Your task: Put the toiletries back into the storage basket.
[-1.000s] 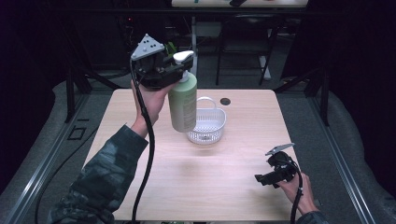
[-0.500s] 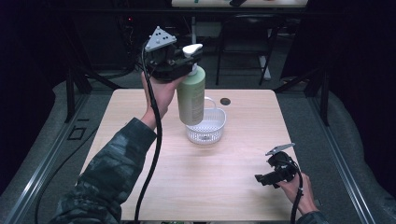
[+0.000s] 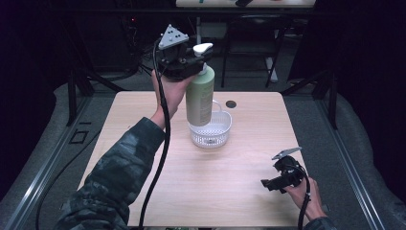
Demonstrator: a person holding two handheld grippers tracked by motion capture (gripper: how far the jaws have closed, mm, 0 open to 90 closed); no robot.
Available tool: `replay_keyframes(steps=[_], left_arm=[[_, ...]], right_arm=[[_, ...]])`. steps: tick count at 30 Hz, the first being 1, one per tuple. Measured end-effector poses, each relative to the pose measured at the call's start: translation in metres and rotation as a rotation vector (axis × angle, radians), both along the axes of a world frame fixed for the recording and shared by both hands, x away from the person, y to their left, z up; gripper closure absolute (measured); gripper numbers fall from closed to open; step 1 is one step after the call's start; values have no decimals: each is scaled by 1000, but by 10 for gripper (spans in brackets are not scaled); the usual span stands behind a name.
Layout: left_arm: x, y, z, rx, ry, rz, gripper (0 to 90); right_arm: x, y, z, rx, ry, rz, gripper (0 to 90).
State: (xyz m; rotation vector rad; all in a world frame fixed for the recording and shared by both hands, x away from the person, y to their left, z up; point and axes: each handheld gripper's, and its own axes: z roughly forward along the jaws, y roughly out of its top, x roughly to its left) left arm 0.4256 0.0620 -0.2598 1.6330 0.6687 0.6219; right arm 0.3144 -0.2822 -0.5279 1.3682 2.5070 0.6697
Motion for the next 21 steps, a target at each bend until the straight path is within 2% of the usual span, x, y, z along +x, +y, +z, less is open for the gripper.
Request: replay_keyframes(steps=[5,21], left_arm=[[6,-3,-4,0,15,5,676],[18,-15,-7,17,18,18,676]], right_arm=[[0,0,-1,-5,1,10,72],[0,0,0,-5,-4,12,76]])
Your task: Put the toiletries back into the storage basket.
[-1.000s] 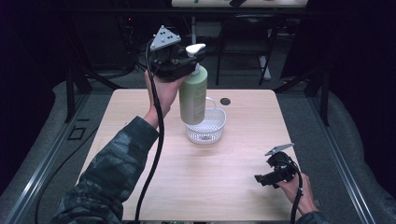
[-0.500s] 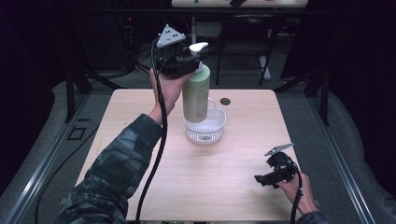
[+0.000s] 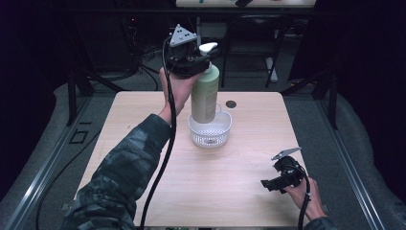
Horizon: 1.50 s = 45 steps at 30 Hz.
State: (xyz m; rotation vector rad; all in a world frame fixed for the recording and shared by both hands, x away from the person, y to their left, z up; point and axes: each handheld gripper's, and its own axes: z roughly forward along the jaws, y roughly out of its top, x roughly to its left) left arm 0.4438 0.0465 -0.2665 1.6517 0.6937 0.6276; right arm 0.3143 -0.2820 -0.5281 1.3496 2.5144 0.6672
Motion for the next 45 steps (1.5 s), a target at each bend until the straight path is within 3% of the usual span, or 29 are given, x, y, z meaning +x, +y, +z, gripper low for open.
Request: replay_keyframes(steps=[25,45], left_arm=[[21,-8,-20,-20,43,16,675],[26,-15,-37,-7,66,0,676]], right_arm=[[-1,-1,2,0,-9,1,78],[-2,-1,2,11,-14,0,77]])
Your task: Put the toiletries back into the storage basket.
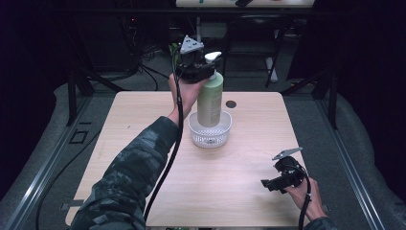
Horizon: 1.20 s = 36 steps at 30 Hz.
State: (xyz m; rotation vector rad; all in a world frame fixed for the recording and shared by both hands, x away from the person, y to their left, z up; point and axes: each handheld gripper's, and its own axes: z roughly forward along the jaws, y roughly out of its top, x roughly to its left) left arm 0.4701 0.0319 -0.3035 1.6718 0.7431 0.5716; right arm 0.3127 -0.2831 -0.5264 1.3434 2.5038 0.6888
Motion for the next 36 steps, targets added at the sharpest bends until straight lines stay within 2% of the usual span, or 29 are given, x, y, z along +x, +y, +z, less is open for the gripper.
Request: replay_keyframes(steps=[5,12,25,28,36], left_arm=[[0,-2,-3,17,1,-8,676],[3,-2,-12,13,20,-7,676],[6,-1,-25,12,25,-14,676],[7,-2,-29,28,25,-22,676],[7,-2,-35,29,36,-24,676]], right_arm=[[0,-1,1,5,2,-1,75],[-1,-1,2,-3,-6,5,72],[-1,0,2,-5,-10,2,72],[-1,0,2,-3,-7,3,72],[-2,1,2,1,-10,4,72]])
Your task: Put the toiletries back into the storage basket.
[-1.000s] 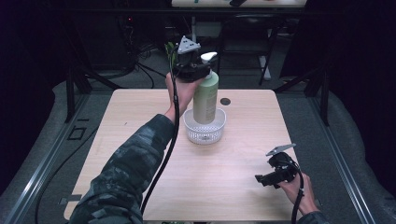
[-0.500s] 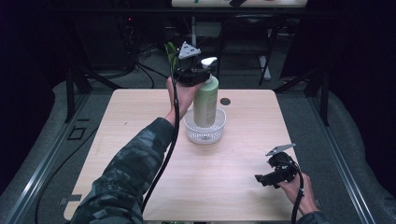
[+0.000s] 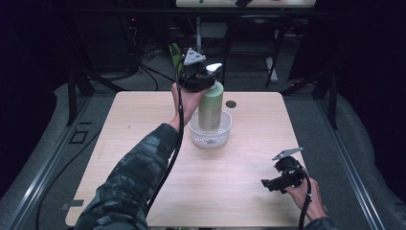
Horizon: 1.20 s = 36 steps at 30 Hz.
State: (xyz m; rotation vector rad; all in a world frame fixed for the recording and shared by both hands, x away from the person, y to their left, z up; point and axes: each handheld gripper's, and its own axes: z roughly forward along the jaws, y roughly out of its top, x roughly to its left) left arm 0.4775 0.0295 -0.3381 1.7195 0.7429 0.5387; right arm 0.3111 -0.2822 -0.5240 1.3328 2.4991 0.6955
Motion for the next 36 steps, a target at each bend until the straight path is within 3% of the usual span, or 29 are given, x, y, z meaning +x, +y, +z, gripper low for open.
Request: replay_keyframes(steps=[36], left_arm=[[5,2,-26,12,26,18,676]], right_arm=[[0,1,-2,-4,19,10,76]])
